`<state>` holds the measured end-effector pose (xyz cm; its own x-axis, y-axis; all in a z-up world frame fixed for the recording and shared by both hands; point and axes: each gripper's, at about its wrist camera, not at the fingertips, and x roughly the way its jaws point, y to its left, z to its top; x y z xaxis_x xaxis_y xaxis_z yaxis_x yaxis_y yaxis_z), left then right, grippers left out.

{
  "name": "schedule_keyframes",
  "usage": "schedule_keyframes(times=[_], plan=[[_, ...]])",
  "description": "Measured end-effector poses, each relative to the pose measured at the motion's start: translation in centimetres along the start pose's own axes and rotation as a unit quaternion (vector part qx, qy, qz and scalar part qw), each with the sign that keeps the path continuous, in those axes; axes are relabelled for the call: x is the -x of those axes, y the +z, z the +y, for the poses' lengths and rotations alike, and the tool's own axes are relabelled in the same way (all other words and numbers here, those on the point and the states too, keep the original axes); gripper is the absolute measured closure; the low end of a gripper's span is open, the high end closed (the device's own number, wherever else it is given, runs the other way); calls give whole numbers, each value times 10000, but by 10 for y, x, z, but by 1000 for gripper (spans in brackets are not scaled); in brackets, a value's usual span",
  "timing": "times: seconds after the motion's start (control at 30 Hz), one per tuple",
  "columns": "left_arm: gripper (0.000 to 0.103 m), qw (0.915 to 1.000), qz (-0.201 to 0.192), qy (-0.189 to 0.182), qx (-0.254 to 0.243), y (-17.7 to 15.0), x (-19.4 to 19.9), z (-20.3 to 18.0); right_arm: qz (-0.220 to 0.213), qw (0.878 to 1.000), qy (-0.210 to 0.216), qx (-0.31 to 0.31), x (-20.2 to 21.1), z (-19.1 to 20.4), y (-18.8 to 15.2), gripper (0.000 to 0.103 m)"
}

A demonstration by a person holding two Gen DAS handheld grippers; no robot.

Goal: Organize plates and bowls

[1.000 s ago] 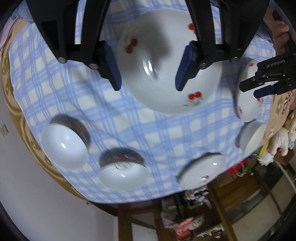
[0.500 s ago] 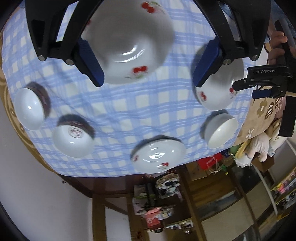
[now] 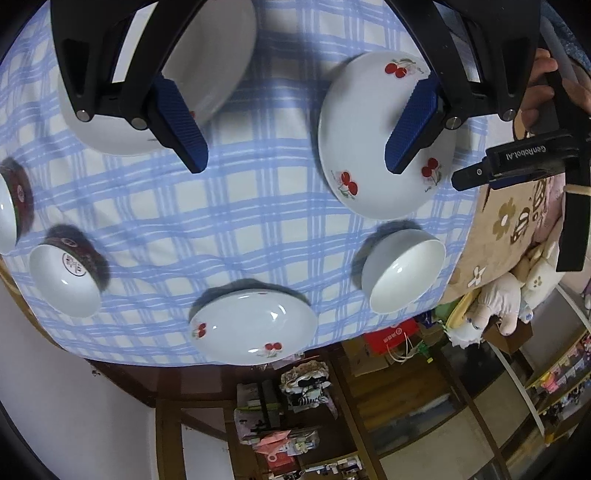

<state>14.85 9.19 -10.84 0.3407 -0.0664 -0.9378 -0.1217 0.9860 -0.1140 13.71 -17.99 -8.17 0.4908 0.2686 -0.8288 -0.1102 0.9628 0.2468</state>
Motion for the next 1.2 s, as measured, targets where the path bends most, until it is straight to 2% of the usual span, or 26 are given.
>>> schedule_keyframes(times=[0.1,0.27,0.4,0.57,0.67,0.87,1.2], plan=[[13,9998,64,-170,-92,2,-2,4,-4,10000,-85,-43,-6,5,-4,2],[13,9995,96,-150,-255,0,-7,4,177,9995,-249,88,-17,10,-12,2],[13,9990,400,-164,-74,-5,-23,10,240,9988,-365,208,-27,12,-18,2],[13,9986,414,-139,283,-10,-31,18,369,9982,-359,311,-39,18,-25,2],[13,9983,475,-210,247,-11,-34,20,426,9976,-384,396,-43,21,-29,2],[15,9965,827,-106,116,-14,-46,19,534,9970,-391,406,-50,19,-34,2],[24,9970,759,-36,128,-16,-49,19,637,9961,-387,469,-57,20,-38,3]])
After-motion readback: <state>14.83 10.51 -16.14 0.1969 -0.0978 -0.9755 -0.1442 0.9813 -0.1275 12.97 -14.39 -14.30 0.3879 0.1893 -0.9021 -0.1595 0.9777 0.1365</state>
